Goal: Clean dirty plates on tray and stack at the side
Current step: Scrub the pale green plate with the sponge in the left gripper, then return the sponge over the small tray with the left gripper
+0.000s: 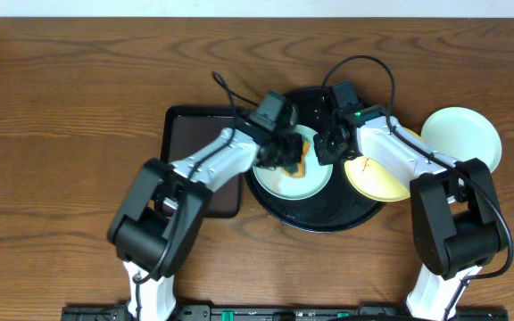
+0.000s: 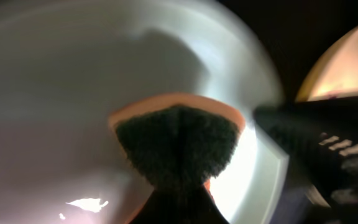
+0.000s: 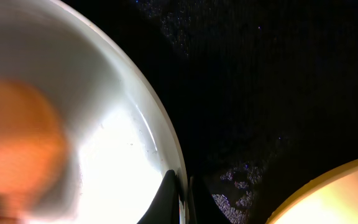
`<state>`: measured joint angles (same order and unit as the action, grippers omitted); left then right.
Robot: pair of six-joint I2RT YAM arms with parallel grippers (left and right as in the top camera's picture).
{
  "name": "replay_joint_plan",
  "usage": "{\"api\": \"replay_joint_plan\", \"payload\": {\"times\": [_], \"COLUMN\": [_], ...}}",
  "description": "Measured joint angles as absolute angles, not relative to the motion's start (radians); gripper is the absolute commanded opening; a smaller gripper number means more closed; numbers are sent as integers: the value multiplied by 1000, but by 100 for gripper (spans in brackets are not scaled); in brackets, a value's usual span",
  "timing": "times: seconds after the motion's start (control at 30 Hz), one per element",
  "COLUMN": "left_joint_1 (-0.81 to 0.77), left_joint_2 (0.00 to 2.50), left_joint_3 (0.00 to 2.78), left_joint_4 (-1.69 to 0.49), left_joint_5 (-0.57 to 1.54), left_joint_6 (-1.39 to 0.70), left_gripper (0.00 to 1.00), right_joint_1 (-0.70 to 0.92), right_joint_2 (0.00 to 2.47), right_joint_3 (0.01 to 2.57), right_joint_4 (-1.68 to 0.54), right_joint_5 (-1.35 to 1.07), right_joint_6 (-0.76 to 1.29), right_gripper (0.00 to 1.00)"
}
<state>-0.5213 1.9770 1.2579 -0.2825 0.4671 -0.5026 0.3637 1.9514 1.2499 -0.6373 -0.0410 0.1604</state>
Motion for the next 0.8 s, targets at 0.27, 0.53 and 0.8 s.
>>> {"api": "replay_joint_plan", "payload": {"times": [0.27,0.53,0.8], "left_joint_1": [-301,-181,-177], "left_joint_2": [1742,1580,1589], "left_joint_3": [1258,1262,1188], "left_joint_4": [-307,-669,-784], "left_joint_5": [590,473,147], "left_joint_6": [-534,-453,-379], "left_gripper": [8,8,8], "right_joint_1": [364,364,364], "right_joint_2": [1951,1952,1956], "right_joint_3": [1250,1250,1250], "right_joint_4": [-638,-644,-627], "right_joint_5": [-40,-32,-38], "right_joint_6": [165,157,160], "right_gripper": [15,19,1]}}
